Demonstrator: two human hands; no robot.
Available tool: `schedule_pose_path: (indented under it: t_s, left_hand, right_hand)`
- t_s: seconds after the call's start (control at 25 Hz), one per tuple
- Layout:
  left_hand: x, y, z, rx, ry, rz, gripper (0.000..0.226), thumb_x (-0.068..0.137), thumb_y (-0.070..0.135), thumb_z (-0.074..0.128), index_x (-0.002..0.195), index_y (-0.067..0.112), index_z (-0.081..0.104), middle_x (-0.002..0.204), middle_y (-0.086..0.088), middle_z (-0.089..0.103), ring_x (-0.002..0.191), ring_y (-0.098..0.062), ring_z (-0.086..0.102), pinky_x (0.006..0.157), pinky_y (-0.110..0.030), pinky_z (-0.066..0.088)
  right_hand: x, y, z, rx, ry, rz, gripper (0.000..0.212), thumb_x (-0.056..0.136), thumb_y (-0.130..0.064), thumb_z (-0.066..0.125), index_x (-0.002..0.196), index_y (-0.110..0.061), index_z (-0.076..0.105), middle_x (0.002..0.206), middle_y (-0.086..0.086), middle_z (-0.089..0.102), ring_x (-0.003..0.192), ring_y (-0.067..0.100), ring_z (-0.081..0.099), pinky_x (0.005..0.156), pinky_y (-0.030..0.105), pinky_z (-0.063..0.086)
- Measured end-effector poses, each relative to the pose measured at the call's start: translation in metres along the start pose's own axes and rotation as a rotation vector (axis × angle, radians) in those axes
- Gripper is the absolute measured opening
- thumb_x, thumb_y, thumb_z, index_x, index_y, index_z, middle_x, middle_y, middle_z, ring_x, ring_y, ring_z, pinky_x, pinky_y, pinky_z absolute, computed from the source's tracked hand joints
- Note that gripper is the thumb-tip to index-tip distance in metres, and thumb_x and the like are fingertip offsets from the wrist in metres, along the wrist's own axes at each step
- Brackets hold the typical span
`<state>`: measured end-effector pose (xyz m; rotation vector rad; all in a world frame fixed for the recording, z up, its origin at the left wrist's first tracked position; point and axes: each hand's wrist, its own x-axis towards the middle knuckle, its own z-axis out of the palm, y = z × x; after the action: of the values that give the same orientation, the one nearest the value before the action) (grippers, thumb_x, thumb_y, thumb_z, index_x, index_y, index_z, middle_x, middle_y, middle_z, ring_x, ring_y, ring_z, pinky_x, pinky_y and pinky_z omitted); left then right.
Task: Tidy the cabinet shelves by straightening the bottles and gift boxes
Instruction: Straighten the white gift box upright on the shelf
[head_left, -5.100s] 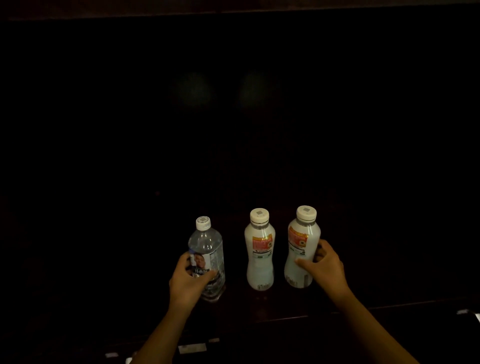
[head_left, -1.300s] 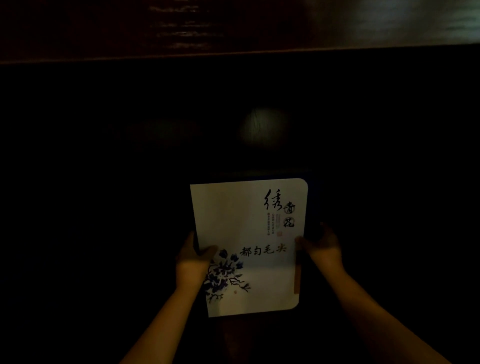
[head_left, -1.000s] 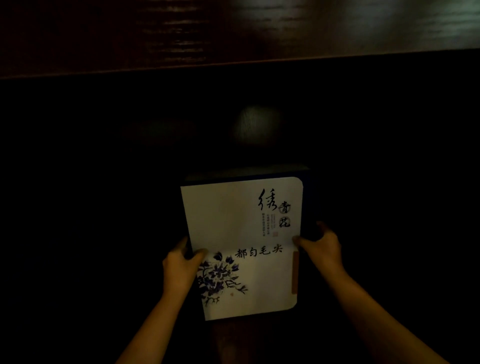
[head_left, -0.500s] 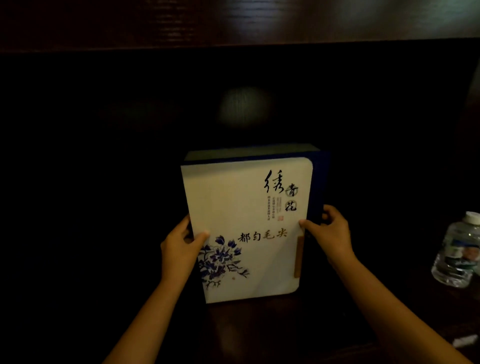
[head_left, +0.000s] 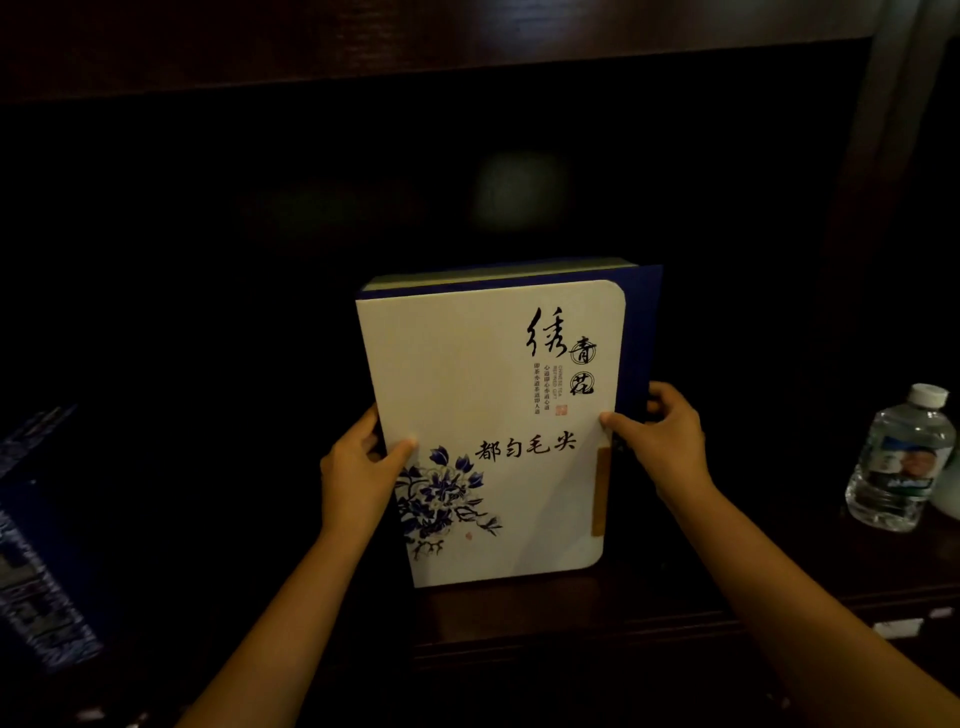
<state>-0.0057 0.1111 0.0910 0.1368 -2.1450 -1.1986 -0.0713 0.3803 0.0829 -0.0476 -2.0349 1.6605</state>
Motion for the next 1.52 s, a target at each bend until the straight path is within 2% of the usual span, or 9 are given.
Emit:
schedule_pose_path:
  t_s: [0.2,0.36,0.84,1.04,1.16,1.28,1.4,1.48,1.52]
  left_hand:
    - [-0.009,0.008,0.000,0.012,-0.008,0.026,0.053,0.081,0.008,0.067,0.131,0.011,0.049,0.128,-0.015,0.059,0.115,-0.031,0.057,0.095,-0.033,0.042]
    - [-0.013,0.007,-0.001,0.013,0.012,0.028,0.054,0.080,0.009,0.069,0.130,0.012,0.050,0.127,-0.014,0.060,0.114,-0.030,0.056,0.091,-0.030,0.040]
    - [-0.022,0.008,-0.010,-0.002,0.007,-0.057,0.052,0.081,0.010,0.068,0.130,0.008,0.051,0.130,-0.017,0.057,0.117,-0.032,0.055,0.102,-0.044,0.044]
    - [-0.027,0.011,-0.015,-0.056,-0.017,-0.121,0.051,0.084,0.013,0.065,0.132,0.010,0.048,0.131,-0.016,0.056,0.120,-0.029,0.053,0.095,-0.031,0.041]
    - [-0.035,0.009,-0.027,-0.061,-0.065,-0.171,0.062,0.083,0.018,0.066,0.139,0.016,0.039,0.136,-0.016,0.050,0.122,-0.028,0.050,0.099,-0.034,0.041]
    - [-0.033,0.008,-0.056,-0.031,-0.111,-0.097,0.064,0.083,0.016,0.066,0.140,0.018,0.036,0.136,-0.012,0.051,0.124,-0.024,0.049,0.102,-0.033,0.040]
    - [-0.018,0.006,-0.110,-0.011,-0.096,0.001,0.059,0.083,0.013,0.065,0.137,0.021,0.041,0.130,-0.006,0.054,0.121,-0.017,0.050,0.101,-0.027,0.041]
    - [-0.003,-0.003,-0.162,0.050,-0.104,0.112,0.055,0.084,0.012,0.063,0.133,0.026,0.042,0.127,0.000,0.055,0.118,-0.008,0.050,0.096,-0.014,0.041]
    - [0.007,-0.012,-0.191,0.161,-0.088,0.177,0.053,0.085,0.013,0.062,0.132,0.026,0.043,0.127,0.001,0.055,0.116,-0.006,0.049,0.095,-0.012,0.040]
  right_hand:
    - [-0.010,0.001,-0.014,0.016,0.014,0.025,0.060,0.070,-0.025,0.075,0.123,-0.019,0.046,0.124,0.011,0.055,0.108,0.029,0.056,0.084,0.051,0.054]
    - [-0.015,0.000,-0.018,0.024,0.023,0.018,0.061,0.070,-0.024,0.075,0.124,-0.018,0.046,0.125,0.011,0.054,0.108,0.029,0.055,0.084,0.049,0.054]
    - [-0.020,0.002,-0.019,0.000,-0.027,-0.055,0.067,0.072,-0.026,0.074,0.129,-0.014,0.043,0.128,0.015,0.053,0.110,0.030,0.054,0.086,0.044,0.050]
    - [-0.030,0.011,-0.016,0.026,-0.004,-0.115,0.068,0.073,-0.025,0.073,0.131,-0.021,0.039,0.130,0.014,0.051,0.107,0.022,0.052,0.082,0.036,0.047]
    - [-0.040,0.006,-0.017,0.025,0.045,-0.164,0.080,0.071,-0.022,0.075,0.136,-0.025,0.029,0.135,0.015,0.043,0.114,0.023,0.048,0.090,0.040,0.045]
    - [-0.059,-0.011,-0.009,-0.017,0.149,-0.219,0.087,0.070,-0.019,0.075,0.139,-0.025,0.022,0.142,0.018,0.029,0.127,0.029,0.036,0.103,0.043,0.037]
    - [-0.084,-0.040,0.013,-0.087,0.195,-0.395,0.089,0.068,-0.018,0.077,0.138,-0.021,0.023,0.144,0.018,0.021,0.130,0.026,0.026,0.106,0.034,0.028]
    - [-0.109,-0.065,0.044,-0.063,0.126,-0.560,0.083,0.068,-0.026,0.076,0.135,-0.022,0.027,0.141,0.010,0.021,0.130,0.019,0.024,0.109,0.024,0.024]
    - [-0.124,-0.077,0.066,-0.018,0.045,-0.633,0.079,0.070,-0.030,0.076,0.134,-0.024,0.030,0.139,0.005,0.022,0.130,0.015,0.024,0.110,0.019,0.021]
